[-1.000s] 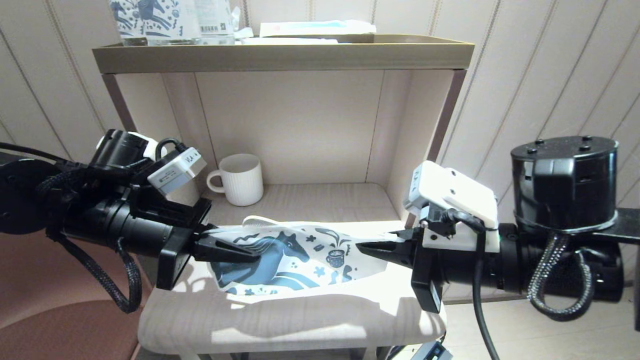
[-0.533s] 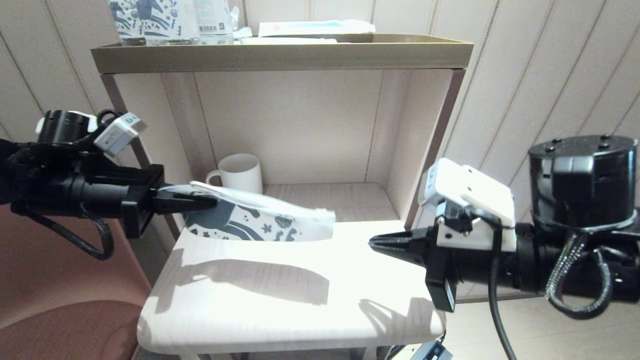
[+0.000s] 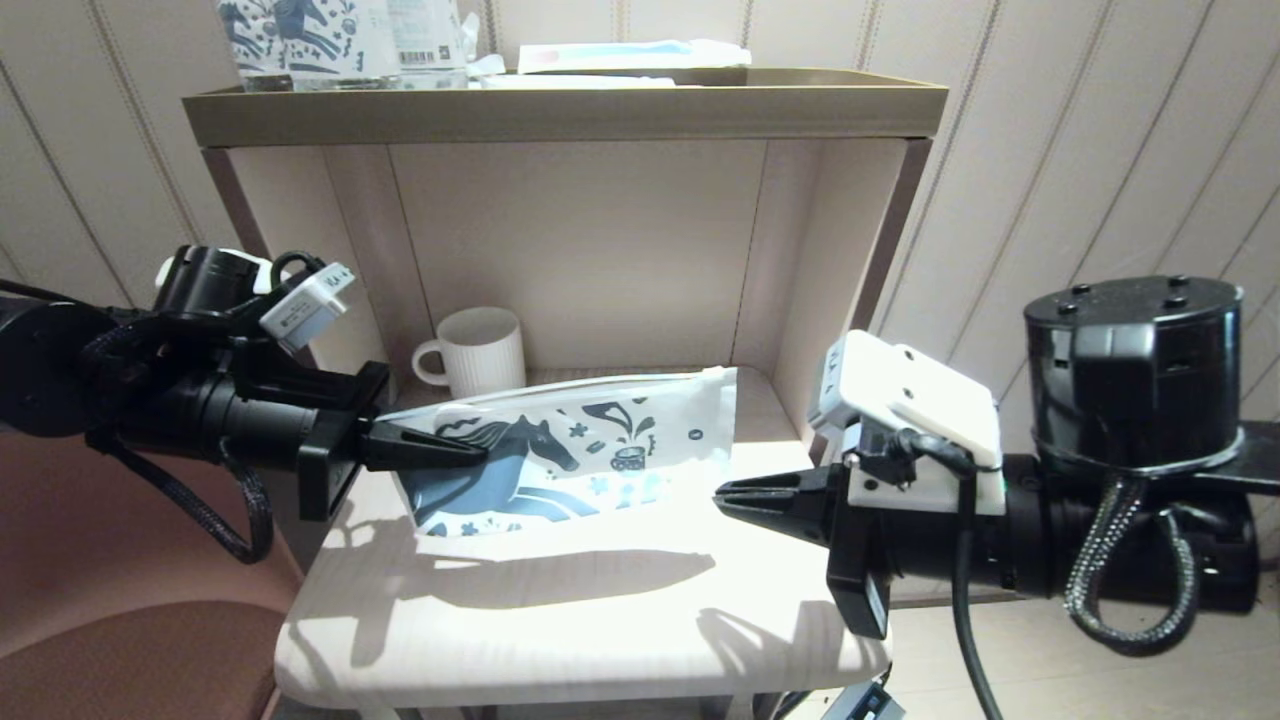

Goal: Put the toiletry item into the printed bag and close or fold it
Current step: Hand it to the other hand

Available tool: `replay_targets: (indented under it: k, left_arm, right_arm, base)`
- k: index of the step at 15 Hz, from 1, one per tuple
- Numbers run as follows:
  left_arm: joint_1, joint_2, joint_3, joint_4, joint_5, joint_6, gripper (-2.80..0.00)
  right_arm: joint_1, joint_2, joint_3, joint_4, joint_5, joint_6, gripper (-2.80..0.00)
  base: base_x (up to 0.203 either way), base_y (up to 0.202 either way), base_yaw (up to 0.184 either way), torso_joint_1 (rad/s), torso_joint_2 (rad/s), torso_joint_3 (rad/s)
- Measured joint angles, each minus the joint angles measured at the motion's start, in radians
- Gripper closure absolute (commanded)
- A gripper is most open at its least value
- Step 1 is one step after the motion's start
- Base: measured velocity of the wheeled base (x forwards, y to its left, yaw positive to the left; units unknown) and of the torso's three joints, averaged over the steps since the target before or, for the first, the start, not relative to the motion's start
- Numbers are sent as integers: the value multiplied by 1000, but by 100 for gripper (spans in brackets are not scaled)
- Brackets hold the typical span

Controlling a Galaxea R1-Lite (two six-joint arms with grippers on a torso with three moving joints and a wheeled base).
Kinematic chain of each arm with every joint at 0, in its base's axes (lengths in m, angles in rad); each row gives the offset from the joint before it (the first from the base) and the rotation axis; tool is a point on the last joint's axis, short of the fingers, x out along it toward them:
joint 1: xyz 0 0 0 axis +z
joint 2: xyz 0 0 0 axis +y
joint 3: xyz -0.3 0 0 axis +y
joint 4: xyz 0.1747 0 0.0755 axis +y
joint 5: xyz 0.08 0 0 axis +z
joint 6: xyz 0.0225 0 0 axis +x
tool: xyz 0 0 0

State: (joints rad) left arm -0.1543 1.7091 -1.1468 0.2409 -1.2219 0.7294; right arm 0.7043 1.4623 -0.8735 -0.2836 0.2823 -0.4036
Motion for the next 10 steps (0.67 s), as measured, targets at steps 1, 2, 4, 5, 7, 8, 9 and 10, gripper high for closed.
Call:
replay_targets:
  k: [1,2,4,5,7,8,9,10]
  left_arm:
    - [4,0,1,-2,0,1,0]
    - [2,0,2,0,1,1,0]
    - [-16,0,7,4,2,1,0]
    - [-23,-2,14,5,2,1,0]
    - [-46,-4,22,12,5,1,0]
    - [-55,-5,23,22,15,1,0]
    - [-67,-5,24,30,26,1,0]
    - [-75,-5,24,32,27,1,0]
  right_arm:
    - [-2,0,-2,0,0,0,0]
    - [-4,-1,-4,-2,-1,0,0]
    - [-2,0,-6,0,0,0,0]
    - [-4,0,-8,0,-1,0,0]
    - [-1,1,-12,0,-1,0,0]
    - [-3,3,-13,1,0,0,0]
    - [-5,2,-18,8,-2,1,0]
    - [-4,0,-25,38,-2,1,0]
  base:
    - [0,0,0,0,0,0]
    - [0,0,0,0,0,0]
    - [0,0,0,0,0,0]
    - [0,0,0,0,0,0]
    - [0,0,0,0,0,0]
    - [0,0,0,0,0,0]
    - [0,0,0,0,0,0]
    - [0,0,0,0,0,0]
